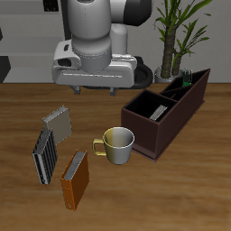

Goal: Place the green book into the left desk caddy's left compartment and place the black book into the left desk caddy's right compartment and place the orange book into the left desk caddy's right compartment

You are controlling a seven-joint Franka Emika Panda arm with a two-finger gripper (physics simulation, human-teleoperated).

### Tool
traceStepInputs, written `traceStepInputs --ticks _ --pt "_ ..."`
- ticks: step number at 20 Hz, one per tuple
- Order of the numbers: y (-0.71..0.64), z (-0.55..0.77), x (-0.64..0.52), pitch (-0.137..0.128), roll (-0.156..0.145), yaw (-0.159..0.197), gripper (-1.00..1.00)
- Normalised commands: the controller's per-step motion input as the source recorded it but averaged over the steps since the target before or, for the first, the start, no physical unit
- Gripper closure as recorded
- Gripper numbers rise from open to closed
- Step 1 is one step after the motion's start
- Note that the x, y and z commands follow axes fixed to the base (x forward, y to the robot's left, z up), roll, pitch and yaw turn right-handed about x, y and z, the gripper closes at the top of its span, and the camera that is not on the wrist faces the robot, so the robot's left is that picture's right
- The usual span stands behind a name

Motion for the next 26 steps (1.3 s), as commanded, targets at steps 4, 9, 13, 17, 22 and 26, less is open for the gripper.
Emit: traceStepInputs --ticks 4,9,13,17,22,26 --pt "-0.11 0.06 0.21 -0.038 0.1 0.023 -1.0" --pt "-0.16 0.07 0.09 -0.025 -0.052 -0.031 -1.0" --pt "-0.25 -0.1 0.43 -0.003 0.042 0.075 -1.0" --pt "-0.29 -0.14 0.29 -0.022 0.039 0.05 -1.0" --pt "-0.11 -0.16 0.24 -0.024 0.018 -0.013 -1.0" --pt "-0.13 -0.13 0.28 -0.023 0.002 -0.013 -1.0"
